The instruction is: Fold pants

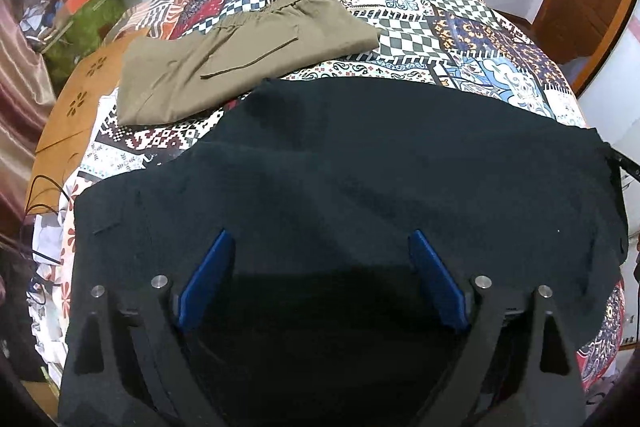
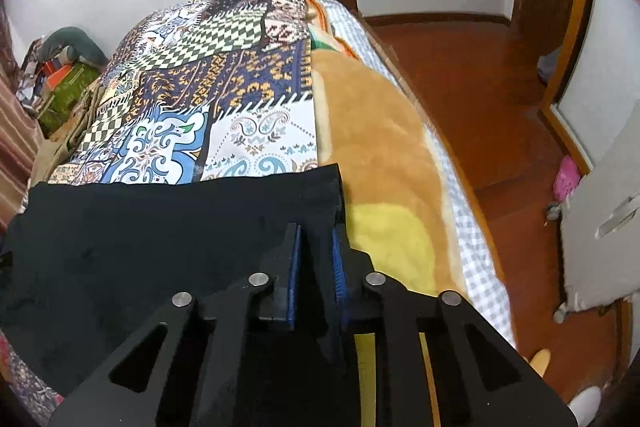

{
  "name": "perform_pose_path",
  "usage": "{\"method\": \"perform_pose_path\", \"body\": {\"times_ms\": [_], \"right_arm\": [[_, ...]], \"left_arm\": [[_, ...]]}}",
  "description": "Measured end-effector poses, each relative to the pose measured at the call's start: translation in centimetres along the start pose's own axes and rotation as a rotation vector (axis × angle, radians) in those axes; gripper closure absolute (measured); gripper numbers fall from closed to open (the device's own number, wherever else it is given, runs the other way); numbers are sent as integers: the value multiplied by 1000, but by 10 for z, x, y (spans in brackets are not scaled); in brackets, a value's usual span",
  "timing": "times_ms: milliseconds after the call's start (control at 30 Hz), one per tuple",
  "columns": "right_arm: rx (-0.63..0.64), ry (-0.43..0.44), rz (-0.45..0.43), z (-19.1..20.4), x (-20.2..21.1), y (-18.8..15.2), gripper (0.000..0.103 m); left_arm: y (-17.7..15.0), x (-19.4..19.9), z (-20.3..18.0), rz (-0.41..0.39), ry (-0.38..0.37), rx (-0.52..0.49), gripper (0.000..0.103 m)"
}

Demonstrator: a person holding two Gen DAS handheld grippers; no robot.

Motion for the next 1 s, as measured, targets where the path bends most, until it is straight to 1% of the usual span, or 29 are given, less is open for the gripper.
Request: {"method": "perform_pose_path", "body": {"times_ms": [133,200,267,400,467,500,533,567,600,667,700,767,833,867,900,967,1000], "right_arm": [[10,-39,-44,0,12,7,92],[15,-73,-76,-1,19,12,96],[15,-91,-106,-3,26,17,96],[13,-81,-125,-4,32,28,96],[5,-65,-113,-4,30,28,96],[-5,-39,-90,-5,26,26,96],[-19,-16,-60,-4,21,22,95],[-30,2,-34,-3,16,19,87],[-32,12,-19,-3,12,15,74],[-14,-5,-7,0,6,8,65],[-5,-11,8,1,1,5,65],[-10,12,38,3,-8,1,65],[-13,27,47,3,-11,0,65],[-12,23,48,3,-13,0,67],[-9,18,46,3,-15,0,75],[-8,11,33,4,-13,1,79],[-1,3,23,4,-12,2,84]], "left_arm": [[2,-1,-1,-7,3,-6,9],[1,-1,0,-7,-5,0,8],[1,-2,1,-6,-12,10,7],[0,-3,3,-8,-23,28,6],[0,-3,3,-11,-23,33,6],[0,-3,2,-12,-23,34,6],[0,-3,2,-12,-22,35,5],[0,-3,2,-12,-22,35,5],[0,-3,2,-11,-22,35,5],[0,-3,2,-10,-23,35,5],[0,-3,2,-10,-22,35,5],[-1,-3,3,-11,-22,36,5],[-1,-3,3,-11,-22,40,5],[-1,-3,3,-12,-22,42,5],[-1,-3,3,-12,-21,42,5],[-1,-3,3,-12,-20,42,5],[-1,-3,3,-12,-20,41,5]]}}
Point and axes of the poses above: each gripper's, at about its wrist camera, not at the fingertips, and x roughly against the way its jaws point, z to its left, y to its top, the point moved 8 cm from there along -x, roughly the way its jaws point, and after that the axes turned 11 degrees about z, right-handed, at the moved point
